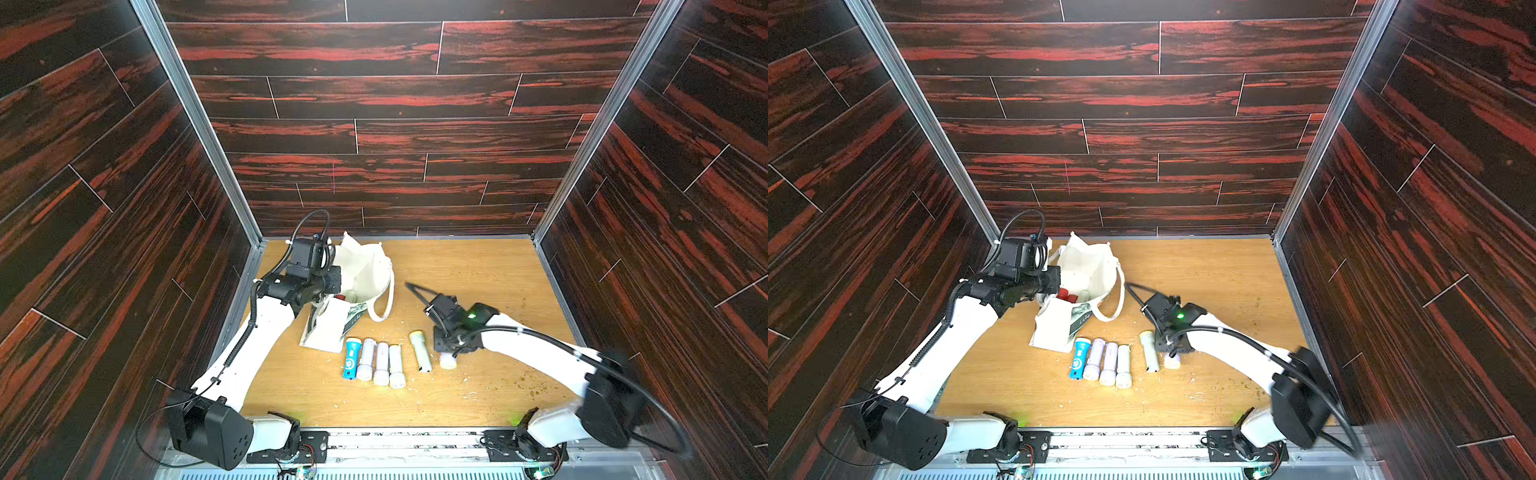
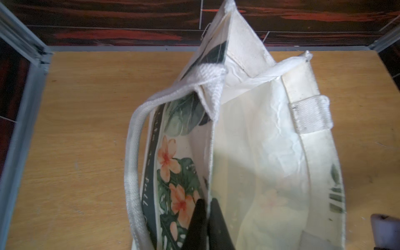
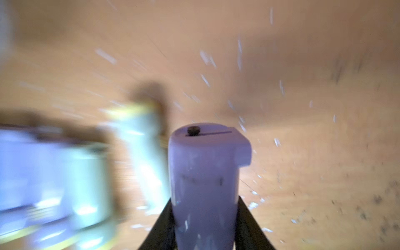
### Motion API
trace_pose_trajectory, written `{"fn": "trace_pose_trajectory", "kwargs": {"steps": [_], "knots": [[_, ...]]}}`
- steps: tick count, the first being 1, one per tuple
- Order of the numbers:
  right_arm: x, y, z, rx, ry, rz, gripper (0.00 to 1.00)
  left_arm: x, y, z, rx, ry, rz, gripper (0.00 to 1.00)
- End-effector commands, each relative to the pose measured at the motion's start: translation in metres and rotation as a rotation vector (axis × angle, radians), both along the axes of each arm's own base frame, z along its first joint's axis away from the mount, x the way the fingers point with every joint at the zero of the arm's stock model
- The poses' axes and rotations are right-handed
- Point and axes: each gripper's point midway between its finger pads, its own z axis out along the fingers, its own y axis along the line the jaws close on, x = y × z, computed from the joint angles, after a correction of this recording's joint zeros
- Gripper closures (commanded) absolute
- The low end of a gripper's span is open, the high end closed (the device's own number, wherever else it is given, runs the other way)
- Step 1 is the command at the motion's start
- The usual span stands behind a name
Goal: Put the flashlights into the tote bags
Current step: Pick up the flashlight from the center of the board.
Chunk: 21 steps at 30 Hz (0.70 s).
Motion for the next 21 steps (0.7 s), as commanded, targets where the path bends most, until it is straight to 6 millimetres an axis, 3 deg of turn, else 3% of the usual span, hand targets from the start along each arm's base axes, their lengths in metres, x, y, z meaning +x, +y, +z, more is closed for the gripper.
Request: {"fn": "trace_pose_trajectory", "kwargs": {"steps": [1,11,12,21], "knots": [[0.012,0.010,0.037,0.088,-0.111,-0.002,1.00,-0.002,-0.012,0.015,-0.063,-0.004,-0.044,1.00],[0.041,0.069,0.126,0.385,-0.327,0.122,1.00,-0.003,-0.039,0.027,-0.233,0.008,-0.111,1.00],[0.044,0.074,0.131,0.401,-0.337,0.133,1.00,0.002,-0.042,0.034,-0.250,-0.024,-0.116,1.00],[0.073,0.123,0.158,0.458,-0.393,0.239,1.00,-0.001,-0.054,0.033,-0.330,-0.015,-0.150,1.00]]}}
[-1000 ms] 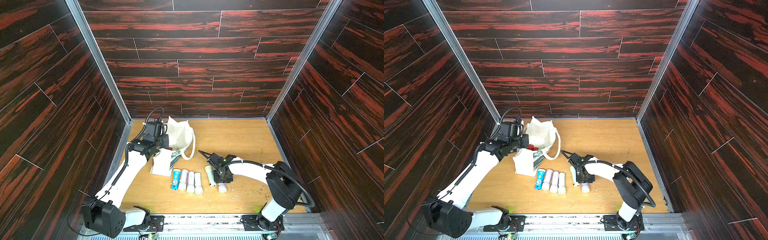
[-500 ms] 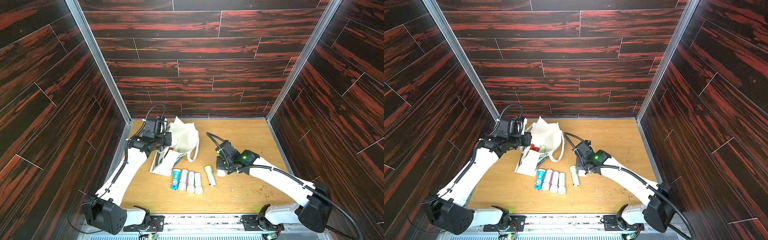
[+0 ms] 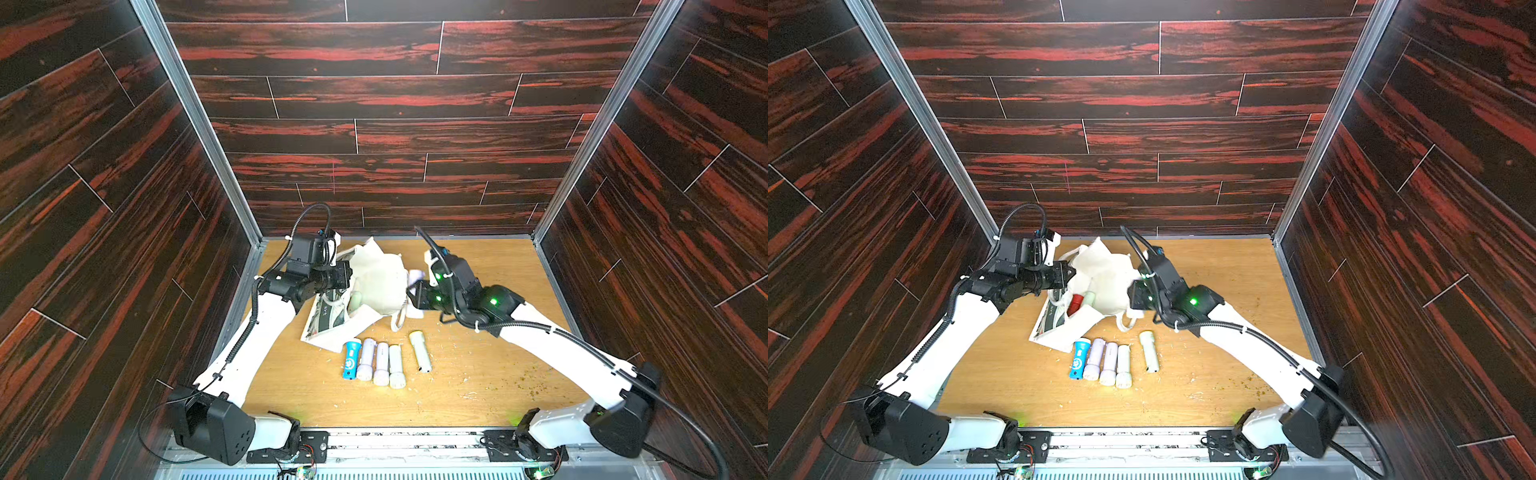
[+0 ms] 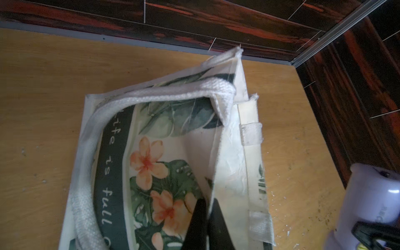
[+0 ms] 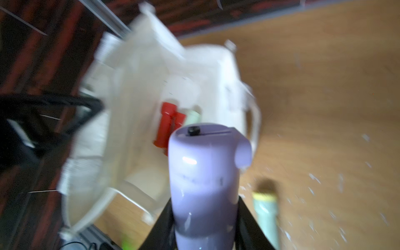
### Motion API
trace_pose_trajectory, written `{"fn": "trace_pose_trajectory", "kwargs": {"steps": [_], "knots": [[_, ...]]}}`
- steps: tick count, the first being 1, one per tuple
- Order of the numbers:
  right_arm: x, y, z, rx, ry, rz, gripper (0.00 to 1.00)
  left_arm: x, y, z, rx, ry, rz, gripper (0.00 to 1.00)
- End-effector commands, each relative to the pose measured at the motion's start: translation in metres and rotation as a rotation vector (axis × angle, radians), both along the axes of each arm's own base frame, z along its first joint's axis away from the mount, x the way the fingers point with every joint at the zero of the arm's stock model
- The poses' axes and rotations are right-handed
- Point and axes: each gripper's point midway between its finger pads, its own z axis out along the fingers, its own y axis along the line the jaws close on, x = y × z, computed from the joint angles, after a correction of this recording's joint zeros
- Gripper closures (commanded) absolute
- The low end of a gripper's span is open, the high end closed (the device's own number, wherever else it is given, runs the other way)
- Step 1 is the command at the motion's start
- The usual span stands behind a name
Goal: Put the flashlights into the tote bags
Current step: Pick up the flashlight from the center of the board, then place the flashlight in the canvas bag.
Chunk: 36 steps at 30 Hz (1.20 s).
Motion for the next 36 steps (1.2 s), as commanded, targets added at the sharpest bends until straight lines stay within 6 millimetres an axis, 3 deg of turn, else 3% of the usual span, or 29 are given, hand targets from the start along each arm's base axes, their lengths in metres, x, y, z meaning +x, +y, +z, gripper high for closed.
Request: {"fn": "trace_pose_trajectory", "kwargs": {"steps": [1,10,18,29,36], "knots": [[0.014,0.024,0.007,0.011,-0.038,0.050,1.00,0.000,-0.008,0.014,-0.064,-0.040,-0.025,1.00],[0.031,0.078,-0.008,-0.028,-0.078,0.259,1.00,0.001,-0.009,0.011,-0.072,-0.031,-0.024,1.00],[0.045,0.097,-0.040,-0.123,-0.056,0.329,1.00,0.002,-0.008,0.010,-0.073,-0.027,-0.013,1.00],[0.046,0.133,-0.079,0.004,0.091,0.353,1.00,0.005,-0.007,0.018,-0.116,-0.030,0.029,1.00],[0.047,0.144,-0.101,0.059,0.189,0.319,1.00,0.007,-0.006,0.017,-0.127,-0.033,0.043,1.00]]}}
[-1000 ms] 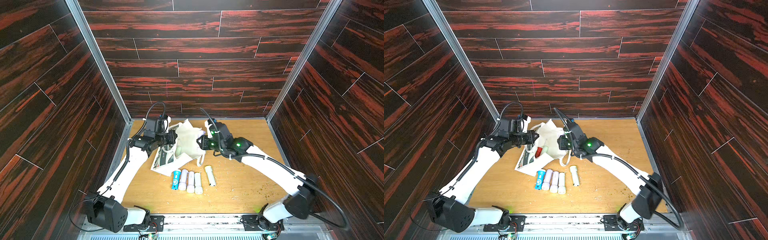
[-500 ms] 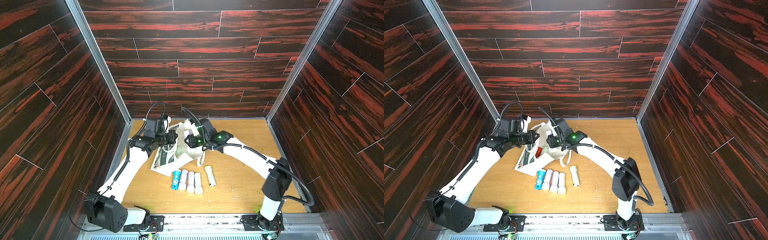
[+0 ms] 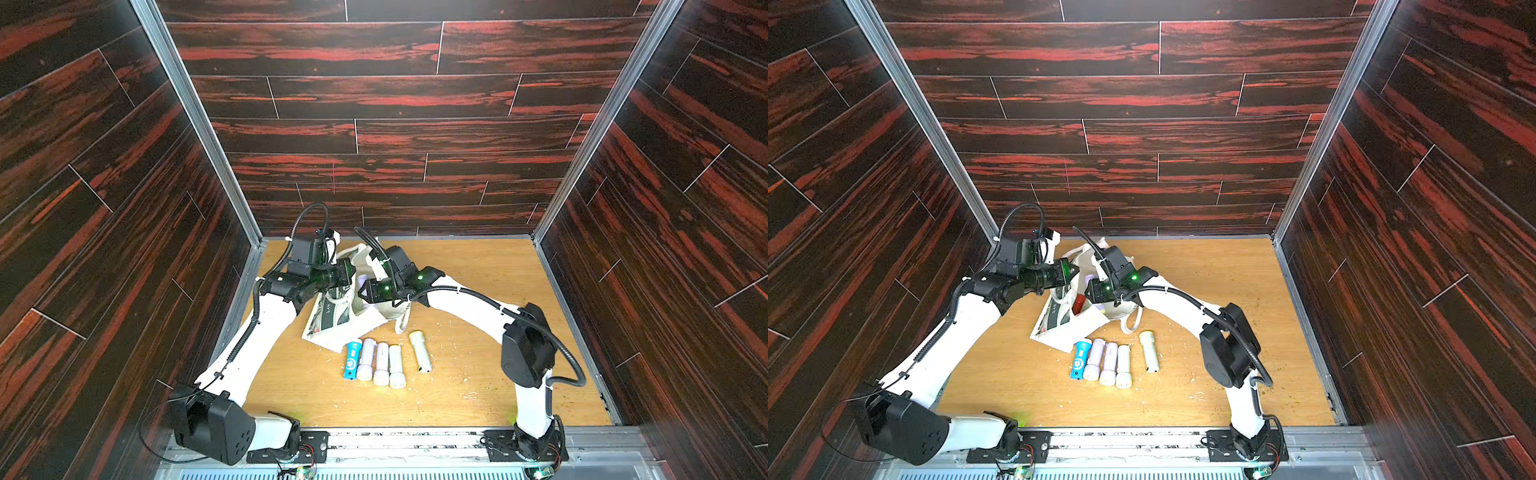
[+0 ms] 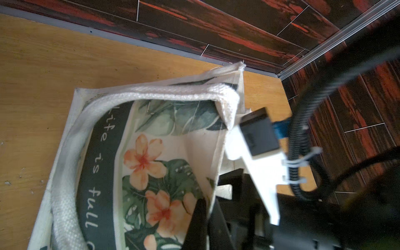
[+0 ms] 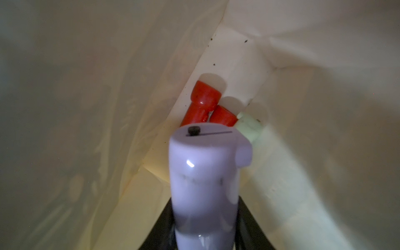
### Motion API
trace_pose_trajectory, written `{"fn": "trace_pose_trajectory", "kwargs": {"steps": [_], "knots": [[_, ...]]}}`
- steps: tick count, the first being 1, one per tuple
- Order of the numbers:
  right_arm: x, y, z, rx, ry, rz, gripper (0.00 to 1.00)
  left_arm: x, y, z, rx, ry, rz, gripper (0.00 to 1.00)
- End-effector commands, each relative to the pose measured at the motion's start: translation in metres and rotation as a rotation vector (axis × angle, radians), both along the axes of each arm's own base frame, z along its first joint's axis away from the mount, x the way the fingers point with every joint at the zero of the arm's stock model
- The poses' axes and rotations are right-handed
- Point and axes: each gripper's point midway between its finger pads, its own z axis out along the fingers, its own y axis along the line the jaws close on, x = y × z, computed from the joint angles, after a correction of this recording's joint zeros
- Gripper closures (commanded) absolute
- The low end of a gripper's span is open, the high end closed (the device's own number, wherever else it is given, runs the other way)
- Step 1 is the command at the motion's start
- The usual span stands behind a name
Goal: Put the flashlights into the tote bags
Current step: Place the flashlight in the canvas bag.
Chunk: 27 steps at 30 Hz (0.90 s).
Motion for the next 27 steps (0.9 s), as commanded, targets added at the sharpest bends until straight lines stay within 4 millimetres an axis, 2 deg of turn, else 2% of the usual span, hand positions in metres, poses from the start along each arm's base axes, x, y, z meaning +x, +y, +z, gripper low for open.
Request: {"fn": "trace_pose_trajectory", "kwargs": {"steps": [1,7,14,27], "knots": [[0.003,0.016,-0.002,0.061,0.055,-0.011,1.00,0.003,-0.001,0.014,-0.036,-0.049,0.009,1.00],[0.005,0.021,-0.024,0.044,0.107,-0.020,1.00,0.003,-0.005,0.018,-0.056,-0.058,-0.008,1.00],[0.000,0.039,-0.046,0.047,0.221,0.016,1.00,0.002,-0.015,0.022,-0.099,-0.063,-0.061,1.00],[0.004,0.032,-0.090,-0.040,0.320,-0.070,1.00,0.001,-0.020,0.019,-0.125,-0.058,-0.081,1.00]]}}
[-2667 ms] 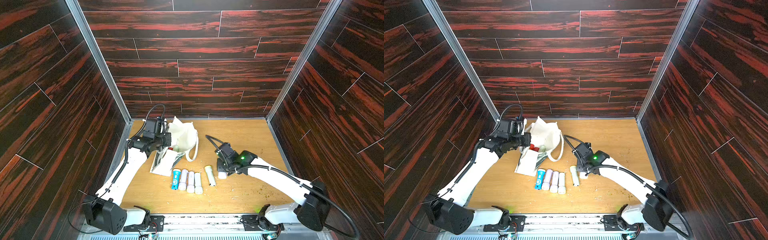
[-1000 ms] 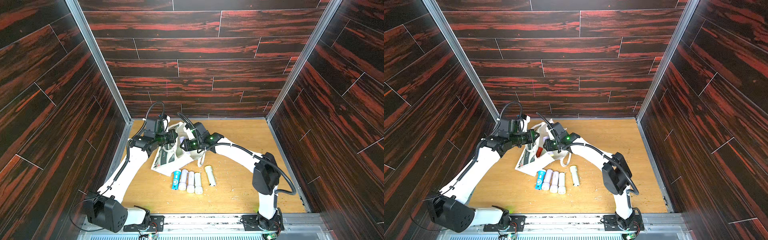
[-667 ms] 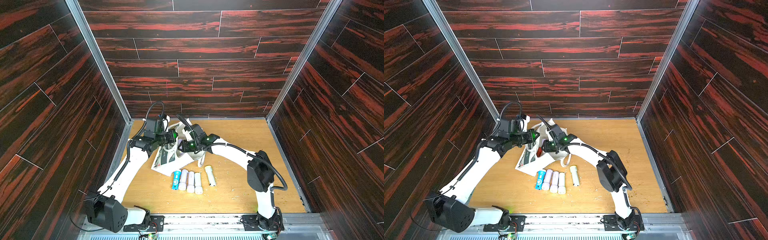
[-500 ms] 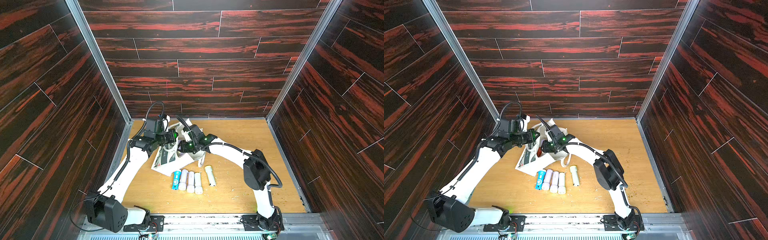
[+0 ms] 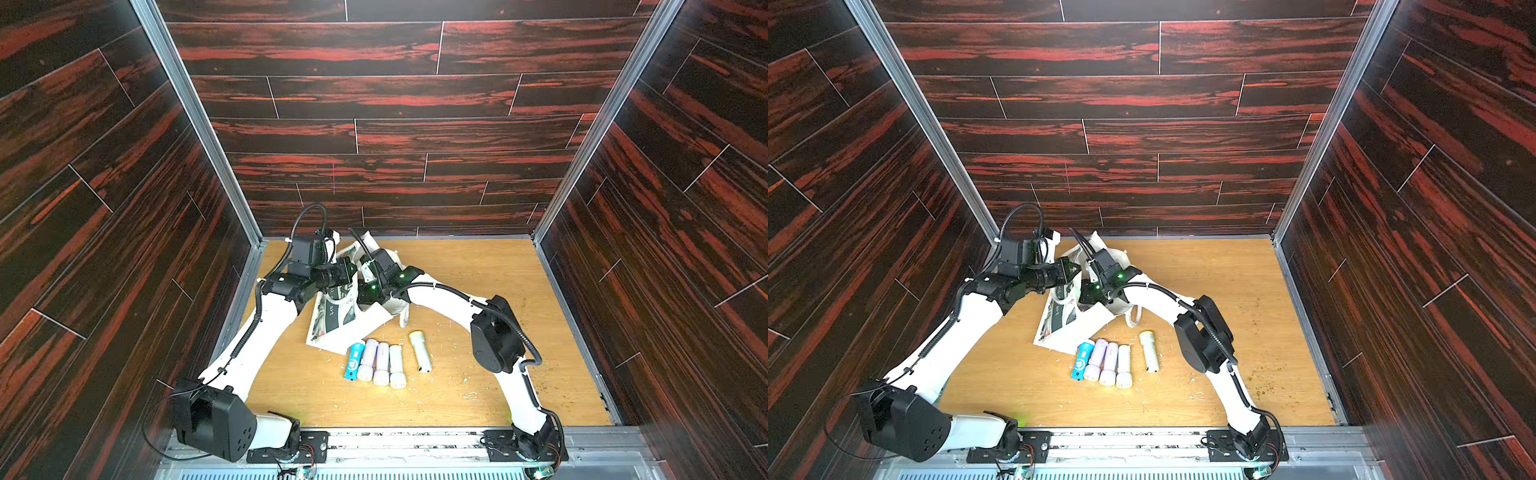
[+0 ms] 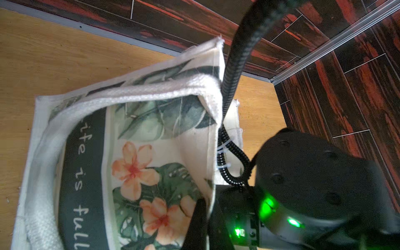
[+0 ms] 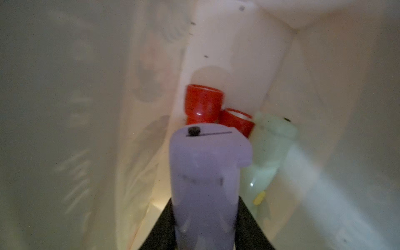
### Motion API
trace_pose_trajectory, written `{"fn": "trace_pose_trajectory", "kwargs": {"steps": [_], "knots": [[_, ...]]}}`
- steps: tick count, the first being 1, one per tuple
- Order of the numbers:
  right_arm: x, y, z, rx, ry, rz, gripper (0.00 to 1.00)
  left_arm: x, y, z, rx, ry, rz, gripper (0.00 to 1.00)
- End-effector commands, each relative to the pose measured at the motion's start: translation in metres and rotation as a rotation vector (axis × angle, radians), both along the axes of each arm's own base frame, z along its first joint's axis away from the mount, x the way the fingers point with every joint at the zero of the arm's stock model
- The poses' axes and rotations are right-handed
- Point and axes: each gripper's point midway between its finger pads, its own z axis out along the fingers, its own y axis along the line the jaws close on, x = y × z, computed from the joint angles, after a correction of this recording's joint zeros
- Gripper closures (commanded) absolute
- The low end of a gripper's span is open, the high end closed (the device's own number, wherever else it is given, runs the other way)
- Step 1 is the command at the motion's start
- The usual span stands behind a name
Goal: Put the flashlights into the tote bags
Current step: Place the flashlight in the canvas bag.
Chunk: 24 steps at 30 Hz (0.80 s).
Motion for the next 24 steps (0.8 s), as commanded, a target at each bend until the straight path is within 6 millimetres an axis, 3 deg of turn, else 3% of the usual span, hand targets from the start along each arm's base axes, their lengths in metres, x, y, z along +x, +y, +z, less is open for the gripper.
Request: {"fn": "trace_pose_trajectory", "kwargs": {"steps": [1,6,15,24], "knots": [[-0.006,-0.009,-0.046,-0.099,0.111,-0.026,1.00,-0.005,-0.015,0.023,-0.066,-0.063,-0.071,1.00],[-0.008,-0.013,-0.060,-0.137,0.143,-0.045,0.96,-0.004,-0.016,0.020,-0.063,-0.057,-0.071,1.00],[-0.004,-0.016,-0.055,-0.139,0.115,-0.057,0.59,-0.004,-0.014,0.017,-0.053,-0.054,-0.066,1.00],[-0.001,-0.018,-0.040,-0.125,0.052,-0.049,0.29,-0.005,-0.013,0.015,-0.048,-0.048,-0.065,1.00]]}}
